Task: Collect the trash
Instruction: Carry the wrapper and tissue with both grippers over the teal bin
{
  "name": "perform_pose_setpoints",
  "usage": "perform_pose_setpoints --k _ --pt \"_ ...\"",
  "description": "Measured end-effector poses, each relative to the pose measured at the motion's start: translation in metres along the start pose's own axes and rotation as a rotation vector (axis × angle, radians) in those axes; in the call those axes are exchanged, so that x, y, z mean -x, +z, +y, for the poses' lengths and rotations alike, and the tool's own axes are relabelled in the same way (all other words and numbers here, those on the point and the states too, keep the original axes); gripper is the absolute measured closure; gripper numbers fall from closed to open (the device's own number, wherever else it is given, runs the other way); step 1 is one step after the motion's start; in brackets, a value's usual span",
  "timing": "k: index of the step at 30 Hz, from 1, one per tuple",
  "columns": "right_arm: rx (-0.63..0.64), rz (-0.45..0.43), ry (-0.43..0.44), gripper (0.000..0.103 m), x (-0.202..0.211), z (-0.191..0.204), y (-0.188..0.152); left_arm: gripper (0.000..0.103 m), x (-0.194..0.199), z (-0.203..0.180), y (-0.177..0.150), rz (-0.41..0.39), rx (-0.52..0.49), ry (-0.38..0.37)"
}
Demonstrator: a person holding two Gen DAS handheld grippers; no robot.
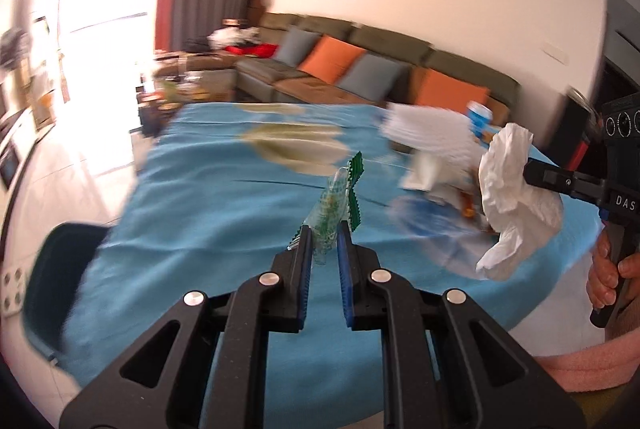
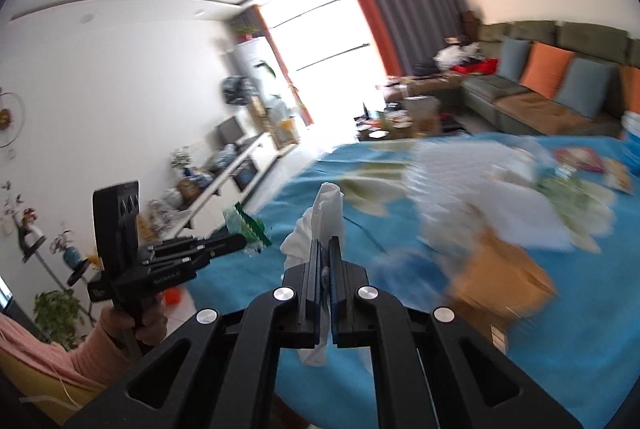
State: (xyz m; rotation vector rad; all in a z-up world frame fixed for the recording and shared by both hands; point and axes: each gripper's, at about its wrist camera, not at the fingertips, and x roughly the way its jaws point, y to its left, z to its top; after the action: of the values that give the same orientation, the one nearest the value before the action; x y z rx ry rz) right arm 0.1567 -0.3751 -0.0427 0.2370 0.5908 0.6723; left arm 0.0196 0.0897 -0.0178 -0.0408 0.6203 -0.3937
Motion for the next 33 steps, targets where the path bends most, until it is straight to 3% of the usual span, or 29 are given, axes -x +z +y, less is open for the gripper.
perform_pose_setpoints --k 8,17,25,33 --pt "0.079 0.060 0.158 0.100 -0.089 0.053 0.037 0.090 0.059 0.091 -0.004 -0.059 0.118 0.220" --pt "0.105 0.129 0.282 0.100 -0.178 0.111 0.059 0.089 0.082 0.184 -0.011 -0.043 0.233 0.381" --pt "0.045 0.177 0.331 0.100 -0.243 0.135 0.067 0.088 0.074 0.236 -0.032 0.020 0.311 0.430" --pt "0.026 0.310 0.276 0.099 -0.308 0.158 0.042 0.086 0.035 0.248 -0.047 0.093 0.354 0.440"
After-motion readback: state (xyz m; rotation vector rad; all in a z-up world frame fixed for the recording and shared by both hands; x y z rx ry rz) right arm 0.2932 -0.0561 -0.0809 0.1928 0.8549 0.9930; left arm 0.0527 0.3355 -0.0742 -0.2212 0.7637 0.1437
